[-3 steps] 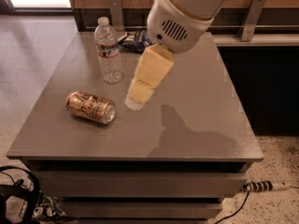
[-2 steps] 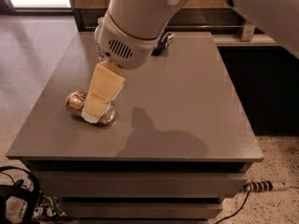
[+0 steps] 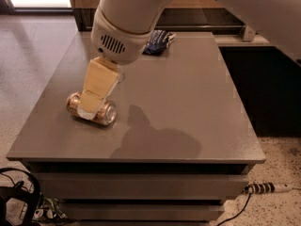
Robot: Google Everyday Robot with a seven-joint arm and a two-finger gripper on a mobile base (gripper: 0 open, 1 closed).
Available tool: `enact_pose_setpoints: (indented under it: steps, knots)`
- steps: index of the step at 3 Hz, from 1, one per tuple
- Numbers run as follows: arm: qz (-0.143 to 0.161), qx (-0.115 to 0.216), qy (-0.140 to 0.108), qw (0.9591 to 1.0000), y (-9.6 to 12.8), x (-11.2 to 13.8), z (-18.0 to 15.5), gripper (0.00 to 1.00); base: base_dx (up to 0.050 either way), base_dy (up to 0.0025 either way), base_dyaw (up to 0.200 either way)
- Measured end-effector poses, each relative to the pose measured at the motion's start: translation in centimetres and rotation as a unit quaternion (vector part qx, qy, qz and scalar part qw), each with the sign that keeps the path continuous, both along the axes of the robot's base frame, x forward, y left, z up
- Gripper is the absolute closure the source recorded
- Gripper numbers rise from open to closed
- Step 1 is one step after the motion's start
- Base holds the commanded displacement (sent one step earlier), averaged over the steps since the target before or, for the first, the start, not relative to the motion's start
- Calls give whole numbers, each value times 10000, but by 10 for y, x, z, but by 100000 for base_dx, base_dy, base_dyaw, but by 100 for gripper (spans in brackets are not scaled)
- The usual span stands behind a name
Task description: Knock water bottle over
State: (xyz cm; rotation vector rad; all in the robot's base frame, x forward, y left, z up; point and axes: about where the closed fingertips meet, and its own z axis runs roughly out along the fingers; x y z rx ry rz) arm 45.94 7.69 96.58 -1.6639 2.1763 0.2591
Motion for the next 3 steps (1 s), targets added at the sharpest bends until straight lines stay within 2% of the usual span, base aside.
enact_pose_setpoints:
  steps: [1, 2, 3]
  knots:
    - [290, -150, -143, 9994, 27, 19, 2, 0, 0, 0, 0]
    - [531, -231, -172, 9982, 54, 33, -7, 0, 0, 0, 0]
    - [570, -376, -84, 9976, 66, 36, -26, 0, 0, 0, 0]
